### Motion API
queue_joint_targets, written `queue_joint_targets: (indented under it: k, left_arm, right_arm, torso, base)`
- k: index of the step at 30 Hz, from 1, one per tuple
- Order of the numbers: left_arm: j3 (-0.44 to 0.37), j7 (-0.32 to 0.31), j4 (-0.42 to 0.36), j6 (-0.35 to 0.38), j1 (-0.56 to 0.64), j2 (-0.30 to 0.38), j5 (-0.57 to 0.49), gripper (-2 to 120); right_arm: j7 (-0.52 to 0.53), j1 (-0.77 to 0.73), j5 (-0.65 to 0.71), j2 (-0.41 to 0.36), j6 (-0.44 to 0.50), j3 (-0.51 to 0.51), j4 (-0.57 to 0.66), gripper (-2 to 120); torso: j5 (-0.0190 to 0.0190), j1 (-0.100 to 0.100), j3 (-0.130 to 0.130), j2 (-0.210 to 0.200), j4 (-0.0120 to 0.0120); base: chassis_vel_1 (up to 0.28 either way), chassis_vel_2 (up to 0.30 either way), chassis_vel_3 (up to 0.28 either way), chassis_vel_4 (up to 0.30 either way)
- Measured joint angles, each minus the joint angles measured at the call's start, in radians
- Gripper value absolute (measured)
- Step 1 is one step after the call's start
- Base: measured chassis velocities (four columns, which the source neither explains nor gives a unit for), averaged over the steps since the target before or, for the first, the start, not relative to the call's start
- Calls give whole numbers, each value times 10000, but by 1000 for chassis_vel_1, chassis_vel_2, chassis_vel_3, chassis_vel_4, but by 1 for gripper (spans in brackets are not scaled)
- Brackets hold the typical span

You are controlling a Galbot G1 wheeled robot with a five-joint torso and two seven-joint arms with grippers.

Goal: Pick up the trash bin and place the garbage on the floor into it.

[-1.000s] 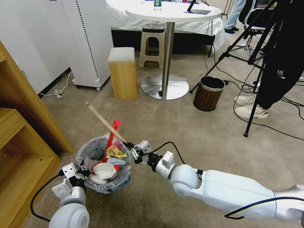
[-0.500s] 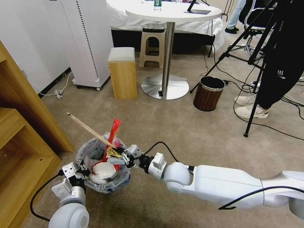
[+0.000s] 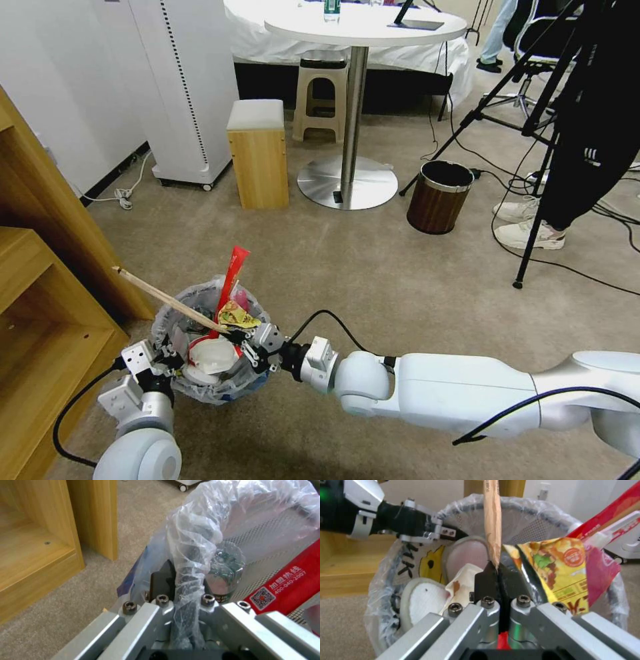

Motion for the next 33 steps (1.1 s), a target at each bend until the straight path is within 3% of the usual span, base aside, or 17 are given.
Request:
queue_joint_targets:
  k: [27, 33]
  left_arm:
    - [6, 4, -450, -14, 195, 14, -15, 1]
    - [2, 9, -375, -14, 135, 14, -25, 1]
  right_arm:
    - [293, -245, -164, -111, -72, -295, -52, 0]
    - [231, -254, -6, -169, -116, -320, 88, 24]
  torso:
    - [0, 0, 0, 0, 0]
    - [0, 0, 0, 0, 1]
  base:
    - [0, 0, 0, 0]
    - [0, 0, 0, 0]
